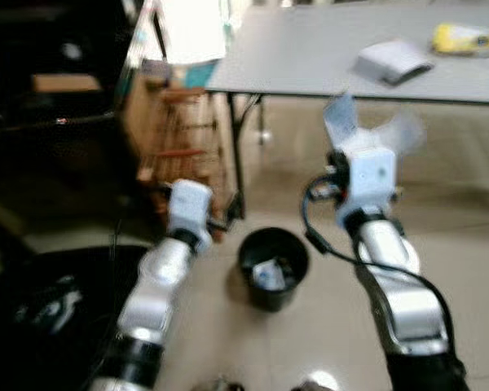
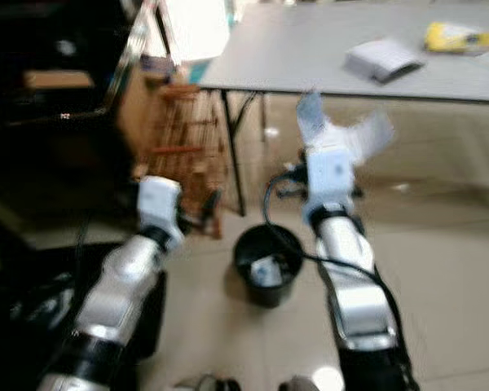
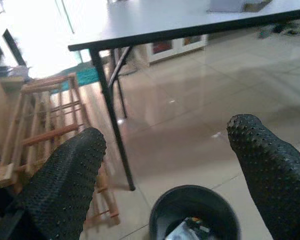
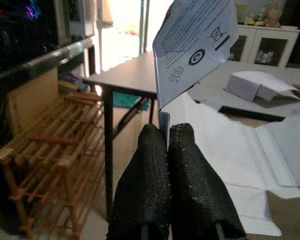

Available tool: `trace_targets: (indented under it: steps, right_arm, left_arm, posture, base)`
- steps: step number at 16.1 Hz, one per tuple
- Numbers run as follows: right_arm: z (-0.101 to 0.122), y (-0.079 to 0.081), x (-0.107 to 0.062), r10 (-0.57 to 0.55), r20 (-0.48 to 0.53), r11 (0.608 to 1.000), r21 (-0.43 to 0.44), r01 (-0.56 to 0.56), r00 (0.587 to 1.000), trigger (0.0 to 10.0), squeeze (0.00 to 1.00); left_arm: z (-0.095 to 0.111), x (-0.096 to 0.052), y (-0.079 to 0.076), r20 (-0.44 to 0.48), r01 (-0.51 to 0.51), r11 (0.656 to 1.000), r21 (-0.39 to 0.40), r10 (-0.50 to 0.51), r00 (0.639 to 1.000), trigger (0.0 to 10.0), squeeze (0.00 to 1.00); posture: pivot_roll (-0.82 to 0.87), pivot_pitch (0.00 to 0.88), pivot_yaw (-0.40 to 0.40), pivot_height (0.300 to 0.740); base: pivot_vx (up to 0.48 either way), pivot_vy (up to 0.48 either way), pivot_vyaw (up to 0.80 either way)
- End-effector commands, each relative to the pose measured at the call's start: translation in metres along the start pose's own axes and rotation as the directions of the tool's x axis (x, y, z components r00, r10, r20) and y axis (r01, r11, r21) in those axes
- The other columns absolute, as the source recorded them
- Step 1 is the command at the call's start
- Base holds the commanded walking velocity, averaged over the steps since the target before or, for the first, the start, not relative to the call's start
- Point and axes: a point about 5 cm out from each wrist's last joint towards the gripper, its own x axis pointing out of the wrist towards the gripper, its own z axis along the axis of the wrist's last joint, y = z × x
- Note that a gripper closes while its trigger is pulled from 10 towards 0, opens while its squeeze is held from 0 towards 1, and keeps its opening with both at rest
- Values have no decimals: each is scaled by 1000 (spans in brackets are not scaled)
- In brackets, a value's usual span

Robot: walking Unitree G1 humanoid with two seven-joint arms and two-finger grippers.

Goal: Picking trash to rubbish bin

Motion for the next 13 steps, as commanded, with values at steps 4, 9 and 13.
trace_targets:
  steps: [4, 9, 13]
  right_arm:
    - [6, 3, 1, 5, 27, 1000, 3, -5, 1000, 10000, 0]
    - [5, 4, 2, 16, 24, 1000, -1, -16, 1000, 10000, 0]
    - [6, 6, 2, 19, 24, 1000, -1, -19, 1000, 10000, 0]
  left_arm:
    - [2, -1, 3, 19, 18, 999, 27, -18, 1000, 10000, 0]
    - [3, -2, 3, 27, 19, 999, 35, -19, 999, 10000, 0]
    - [5, -2, 2, 39, 42, 998, 39, -43, 998, 10000, 0]
  posture:
    - [-62, 95, 64, 740]
    - [-59, 93, 61, 740]
    - [-58, 90, 64, 740]
  base:
    - [0, 0, 0]
    - [0, 0, 0]
    - [66, 0, 0]
